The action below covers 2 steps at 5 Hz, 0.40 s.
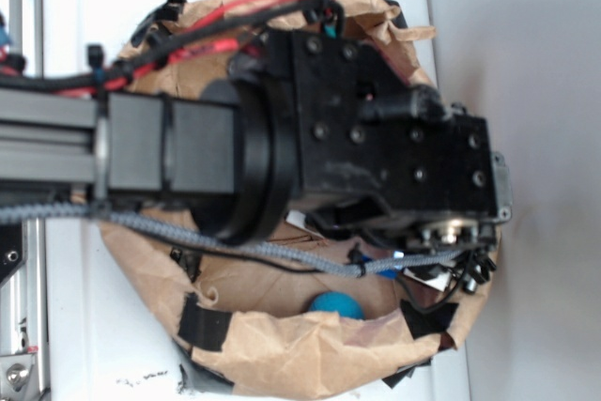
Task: Grab the blue ball.
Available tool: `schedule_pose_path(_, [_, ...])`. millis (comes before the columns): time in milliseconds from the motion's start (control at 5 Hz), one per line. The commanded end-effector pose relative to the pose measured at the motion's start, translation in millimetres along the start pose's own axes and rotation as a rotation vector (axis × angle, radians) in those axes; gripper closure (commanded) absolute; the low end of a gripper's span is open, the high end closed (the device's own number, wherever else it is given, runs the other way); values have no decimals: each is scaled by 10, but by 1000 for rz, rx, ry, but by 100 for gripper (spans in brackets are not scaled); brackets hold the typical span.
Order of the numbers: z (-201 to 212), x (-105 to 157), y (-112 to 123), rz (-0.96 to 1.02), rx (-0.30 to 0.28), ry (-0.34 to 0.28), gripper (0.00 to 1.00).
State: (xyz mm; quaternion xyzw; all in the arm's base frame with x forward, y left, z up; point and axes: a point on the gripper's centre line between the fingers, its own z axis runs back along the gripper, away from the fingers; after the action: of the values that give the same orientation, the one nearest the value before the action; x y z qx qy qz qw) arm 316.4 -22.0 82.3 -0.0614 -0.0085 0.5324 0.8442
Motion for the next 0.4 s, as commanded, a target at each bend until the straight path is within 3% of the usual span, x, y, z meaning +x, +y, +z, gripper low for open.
schedule_pose_path(0, [16,5,-107,-50,-47,2,0])
schedule_pose_path(200, [79,116,-101,-60,-35,24,0])
